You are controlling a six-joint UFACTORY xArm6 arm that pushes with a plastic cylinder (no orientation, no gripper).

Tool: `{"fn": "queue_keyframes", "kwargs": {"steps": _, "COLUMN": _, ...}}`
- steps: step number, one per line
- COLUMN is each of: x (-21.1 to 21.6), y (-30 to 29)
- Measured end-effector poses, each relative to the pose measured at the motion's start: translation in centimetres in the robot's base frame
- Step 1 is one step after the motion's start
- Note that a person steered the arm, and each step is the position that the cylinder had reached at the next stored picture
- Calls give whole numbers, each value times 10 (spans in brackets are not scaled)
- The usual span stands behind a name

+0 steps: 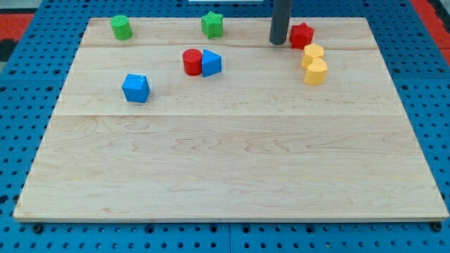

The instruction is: Move red star to the top right of the board

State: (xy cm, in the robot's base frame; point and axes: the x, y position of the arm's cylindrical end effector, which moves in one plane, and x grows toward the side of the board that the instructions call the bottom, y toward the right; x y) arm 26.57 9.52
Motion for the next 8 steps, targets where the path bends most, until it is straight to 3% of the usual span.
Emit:
{"fn": "queue_keyframes", "kwargs": {"steps": 3, "x": -18, "y": 74}}
{"fn": "queue_keyframes", "kwargs": {"steps": 8, "x": -4, "y": 81}}
